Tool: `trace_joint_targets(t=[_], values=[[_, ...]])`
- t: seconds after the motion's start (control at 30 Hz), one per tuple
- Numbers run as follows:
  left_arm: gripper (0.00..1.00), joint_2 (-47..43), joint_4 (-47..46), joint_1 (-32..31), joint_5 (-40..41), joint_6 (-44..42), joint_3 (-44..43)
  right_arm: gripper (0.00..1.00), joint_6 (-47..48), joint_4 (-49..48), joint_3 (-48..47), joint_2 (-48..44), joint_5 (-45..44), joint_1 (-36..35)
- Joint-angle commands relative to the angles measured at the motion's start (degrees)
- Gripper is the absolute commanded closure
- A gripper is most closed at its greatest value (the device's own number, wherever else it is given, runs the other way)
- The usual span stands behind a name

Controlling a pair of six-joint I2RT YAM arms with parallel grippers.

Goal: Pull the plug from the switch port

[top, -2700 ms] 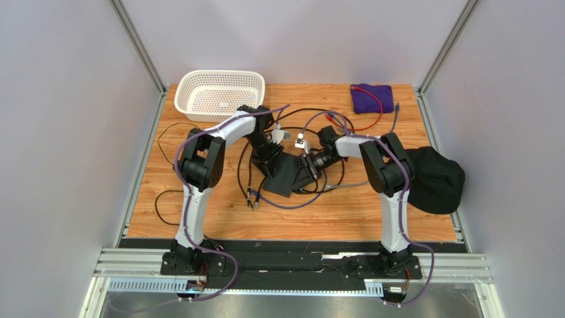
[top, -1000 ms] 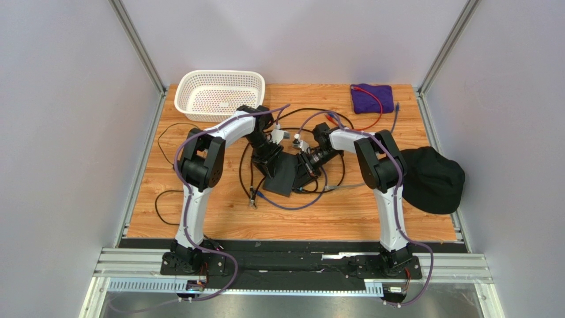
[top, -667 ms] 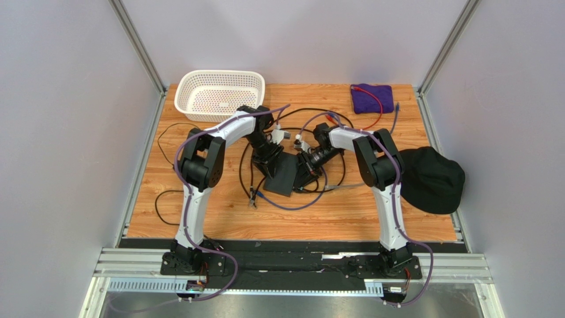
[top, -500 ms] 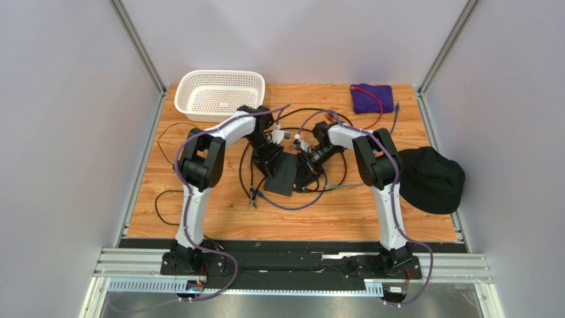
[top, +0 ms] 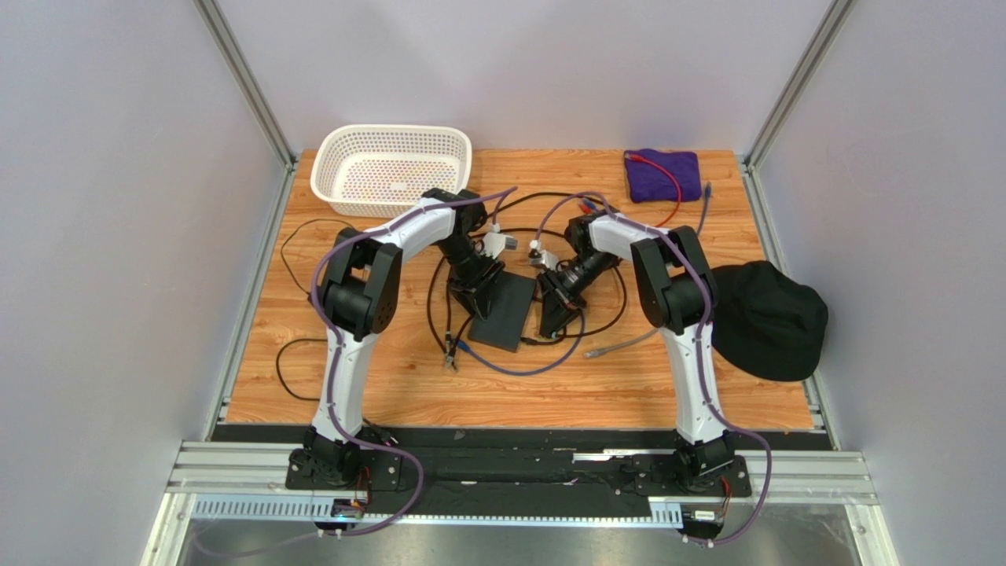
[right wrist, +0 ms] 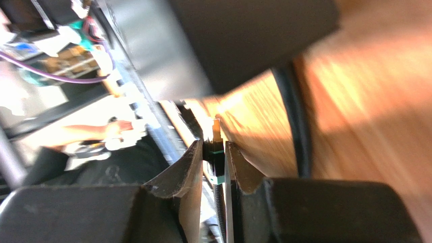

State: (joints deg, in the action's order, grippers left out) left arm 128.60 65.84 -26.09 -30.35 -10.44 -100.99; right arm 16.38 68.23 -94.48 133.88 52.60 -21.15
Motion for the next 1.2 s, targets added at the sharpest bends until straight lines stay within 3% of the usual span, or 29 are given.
trace_joint_targets(t=[0.0, 0.2, 0.47, 0.6, 0.73, 0.87, 0.9, 0.93, 1.0, 1.1, 1.13, 1.17], values=[[0.54, 2.01, -1.24, -0.02, 6.79, -3.45, 1.41, 1.00, 8.39, -2.58, -5.44, -6.52, -4.79, 3.47], [0.54, 1.31, -1.51, 0.07, 6.97, -3.98, 1.24, 1.00, 10.34, -0.90, -18.01, -8.99, -3.29, 14.61], [0.54, 0.69, -1.33, -0.37, 7.15, -3.98, 0.00, 1.00, 9.46, -0.90, -33.91, -0.48, -11.02, 23.34], [0.53, 0.25, -1.42, -0.63, 7.23, -4.24, 0.79, 0.94, 9.20, -3.00, -30.44, -0.46, -12.25, 23.43], [0.53, 0.16, -1.33, -0.90, 7.15, -4.42, 1.06, 0.56, 7.17, -4.94, -26.56, -1.78, -14.63, 22.82], [0.53, 0.16, -1.16, -1.07, 6.88, -4.50, 0.88, 0.46, 5.16, -7.05, -24.53, -6.35, -12.00, 22.64], [0.53, 0.25, -1.16, -1.07, 6.88, -4.50, 0.71, 0.28, 3.41, -7.84, -24.35, -8.62, -11.56, 22.47], [0.53, 0.25, -1.16, -1.07, 6.79, -4.50, 0.62, 0.20, 2.52, -9.50, -23.31, -9.68, -11.29, 22.38], [0.53, 0.34, -1.07, -1.07, 6.36, -4.59, 0.27, 0.15, 0.59, -13.80, -18.93, -13.89, -10.24, 21.94], [0.53, 0.25, -0.89, -1.07, 6.00, -4.77, -0.08, 0.13, -5.73, -37.39, 2.75, -30.04, -10.15, 21.41], [0.53, 0.17, -0.89, -1.07, 6.00, -4.86, -0.08, 0.05, -13.93, -54.78, 8.98, -38.61, -10.23, 21.41], [0.53, -0.10, -0.81, -1.07, 6.00, -4.86, 0.00, 0.00, -19.05, -63.31, 21.40, -41.48, -13.72, 21.41]])
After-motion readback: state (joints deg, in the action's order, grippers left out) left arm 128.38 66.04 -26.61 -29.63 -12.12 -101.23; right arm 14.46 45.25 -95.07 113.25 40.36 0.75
